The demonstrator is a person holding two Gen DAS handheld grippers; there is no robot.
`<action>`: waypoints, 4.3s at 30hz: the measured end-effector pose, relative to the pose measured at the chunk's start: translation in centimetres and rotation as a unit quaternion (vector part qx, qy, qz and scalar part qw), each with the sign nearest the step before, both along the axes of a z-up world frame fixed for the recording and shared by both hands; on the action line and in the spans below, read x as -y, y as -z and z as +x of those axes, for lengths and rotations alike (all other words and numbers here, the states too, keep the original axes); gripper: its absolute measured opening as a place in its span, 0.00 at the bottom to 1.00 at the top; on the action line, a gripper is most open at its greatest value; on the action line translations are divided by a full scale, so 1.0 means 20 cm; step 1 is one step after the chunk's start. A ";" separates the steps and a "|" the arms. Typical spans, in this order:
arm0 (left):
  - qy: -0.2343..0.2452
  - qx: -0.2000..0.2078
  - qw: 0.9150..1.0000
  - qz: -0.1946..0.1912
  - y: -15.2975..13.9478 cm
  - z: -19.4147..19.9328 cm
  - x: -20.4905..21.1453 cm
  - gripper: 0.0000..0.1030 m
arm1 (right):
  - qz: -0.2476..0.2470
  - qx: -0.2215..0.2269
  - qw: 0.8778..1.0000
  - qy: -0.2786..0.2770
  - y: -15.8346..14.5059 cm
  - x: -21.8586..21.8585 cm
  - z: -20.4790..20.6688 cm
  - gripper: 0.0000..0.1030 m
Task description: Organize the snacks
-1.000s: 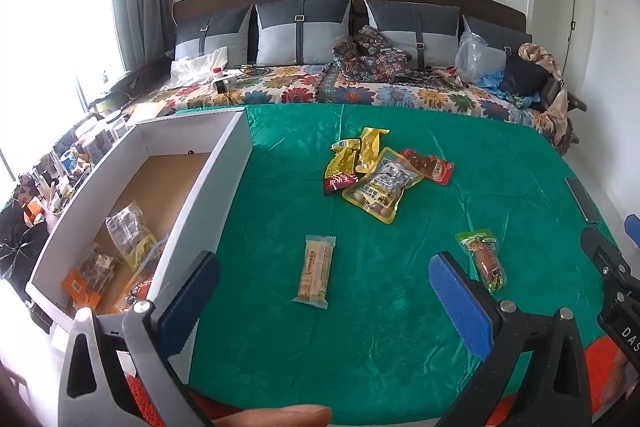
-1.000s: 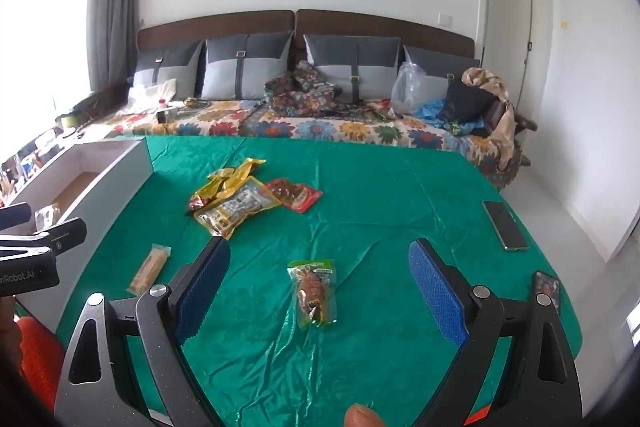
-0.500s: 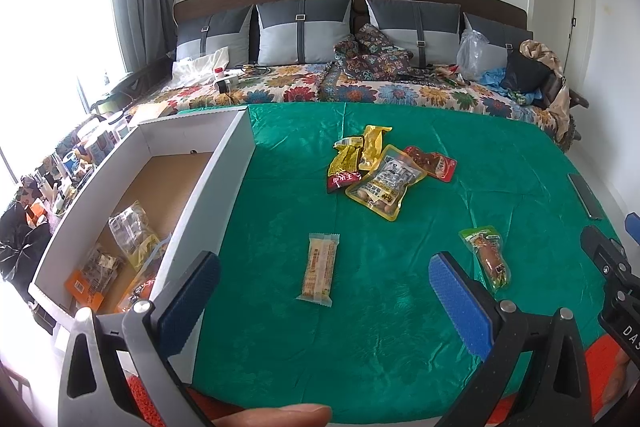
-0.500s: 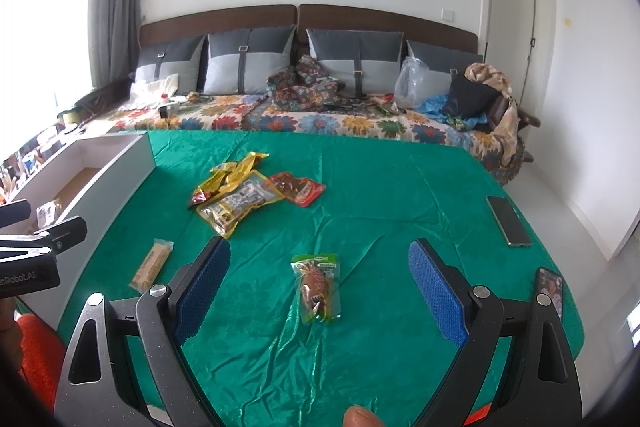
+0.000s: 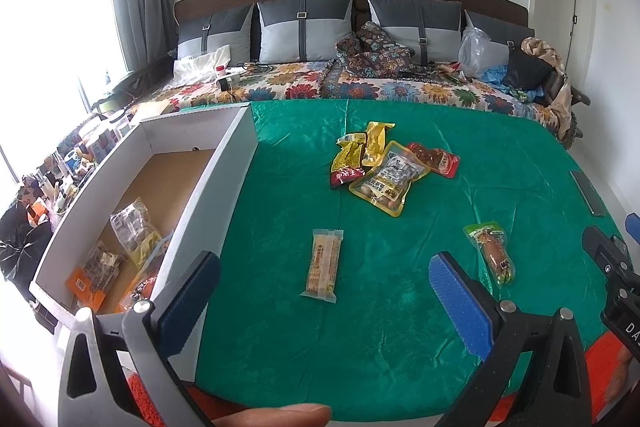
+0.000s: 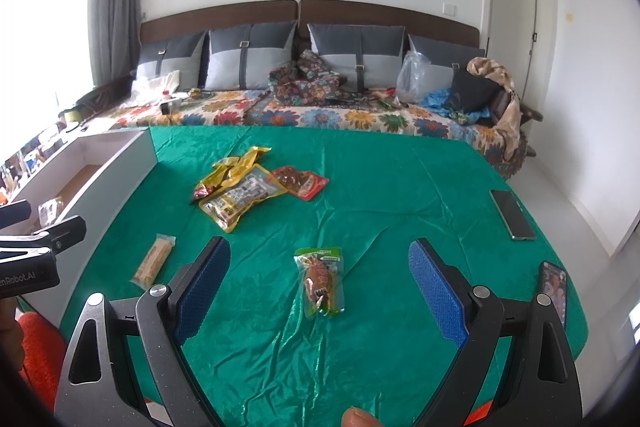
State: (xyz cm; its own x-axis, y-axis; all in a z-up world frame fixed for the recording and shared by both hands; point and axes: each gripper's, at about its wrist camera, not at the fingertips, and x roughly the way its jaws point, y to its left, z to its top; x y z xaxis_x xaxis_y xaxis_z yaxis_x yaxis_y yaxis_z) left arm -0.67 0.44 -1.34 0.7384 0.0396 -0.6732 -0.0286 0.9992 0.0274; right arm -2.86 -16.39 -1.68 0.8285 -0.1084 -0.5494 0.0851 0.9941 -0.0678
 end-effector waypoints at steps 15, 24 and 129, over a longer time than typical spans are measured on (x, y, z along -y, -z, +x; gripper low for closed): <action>-0.009 -0.005 1.000 0.014 0.03 0.00 -0.01 1.00 | 0.006 -0.011 1.000 -0.001 0.04 0.01 0.01 0.90; -0.007 -0.018 1.000 0.012 0.08 0.02 -0.01 1.00 | 0.019 -0.020 1.000 0.001 0.07 0.05 0.02 0.90; 0.071 -0.108 0.991 -0.016 0.92 1.16 0.37 1.00 | 0.032 -0.176 0.982 -0.057 0.87 0.27 0.73 0.94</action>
State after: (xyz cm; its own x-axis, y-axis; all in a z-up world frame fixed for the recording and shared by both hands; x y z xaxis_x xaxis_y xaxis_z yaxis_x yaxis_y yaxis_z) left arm 22.63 -6.99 -19.83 0.5730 -0.0791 -0.8157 0.1162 0.9931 -0.0146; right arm 11.77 -21.71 -19.12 0.5906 0.0183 -0.8068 -0.0454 0.9989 -0.0105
